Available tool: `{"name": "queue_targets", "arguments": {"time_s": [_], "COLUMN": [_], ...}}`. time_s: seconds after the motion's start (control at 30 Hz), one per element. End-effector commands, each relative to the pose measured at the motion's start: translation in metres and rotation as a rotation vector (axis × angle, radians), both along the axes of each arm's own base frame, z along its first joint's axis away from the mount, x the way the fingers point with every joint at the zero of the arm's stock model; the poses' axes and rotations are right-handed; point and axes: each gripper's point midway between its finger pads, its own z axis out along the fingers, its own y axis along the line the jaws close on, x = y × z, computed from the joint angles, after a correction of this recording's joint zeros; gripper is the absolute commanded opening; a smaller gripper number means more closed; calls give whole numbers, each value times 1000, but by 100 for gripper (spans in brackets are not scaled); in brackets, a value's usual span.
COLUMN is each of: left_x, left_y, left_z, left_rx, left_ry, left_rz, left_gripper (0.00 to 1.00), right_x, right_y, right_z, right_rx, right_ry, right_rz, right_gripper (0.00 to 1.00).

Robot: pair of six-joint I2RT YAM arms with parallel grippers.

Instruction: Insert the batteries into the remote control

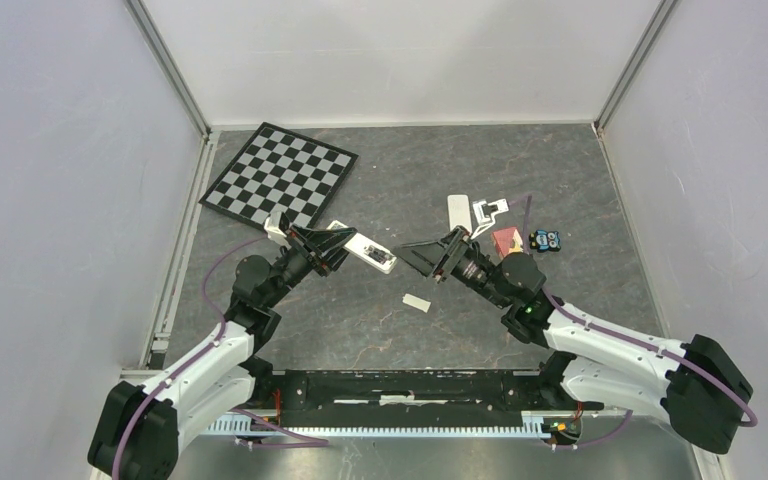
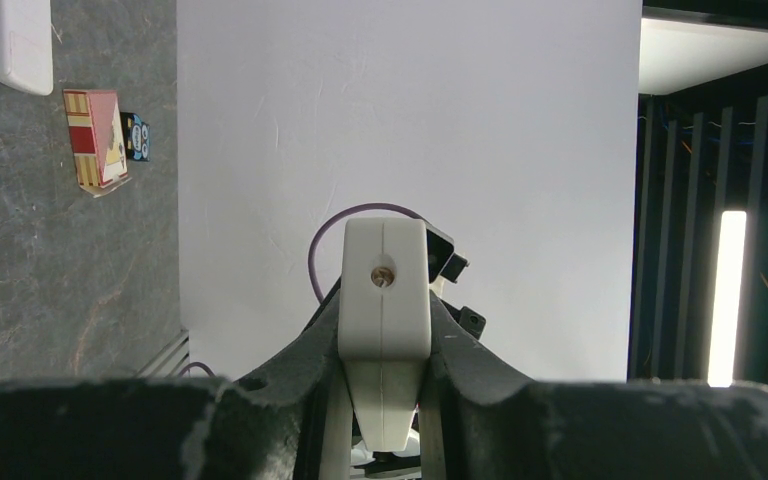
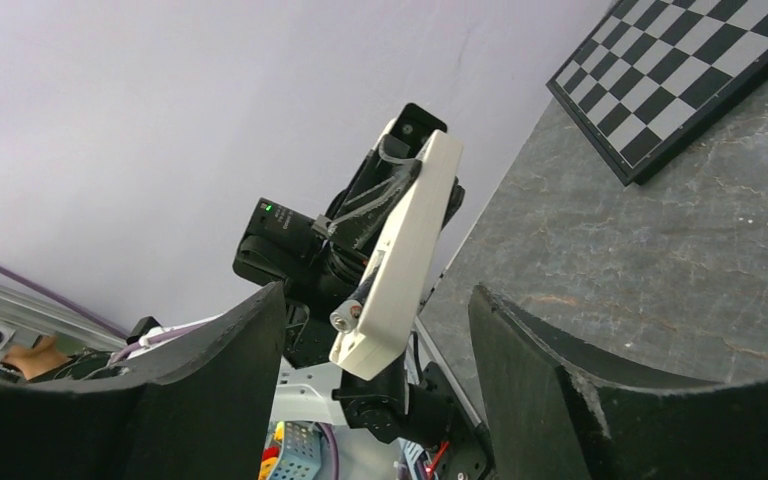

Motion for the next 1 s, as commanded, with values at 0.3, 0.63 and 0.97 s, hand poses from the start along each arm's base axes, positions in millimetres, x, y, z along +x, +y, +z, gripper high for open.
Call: {"name": "queue_targets", "arguments": {"time_s": [0.3,0.63,0.97], "left_x": [-5,-6,-6], "left_y": [2,2,1], "left_z": [23,24,23], "left_rx": [-61,-57,-39], "left_ry": [-54,-62,-77], "left_rz": [-9,-15,-13], "left_gripper": [2,2,2], "right_x": [-5,3,-4], "right_y": [13,22,16], "right_z": [9,-15,-6], "right_rx": [30,-27,21], "right_ry": [-18,53,1], "right_rz": [65,61,70], "right_gripper": [62,55,77]}}
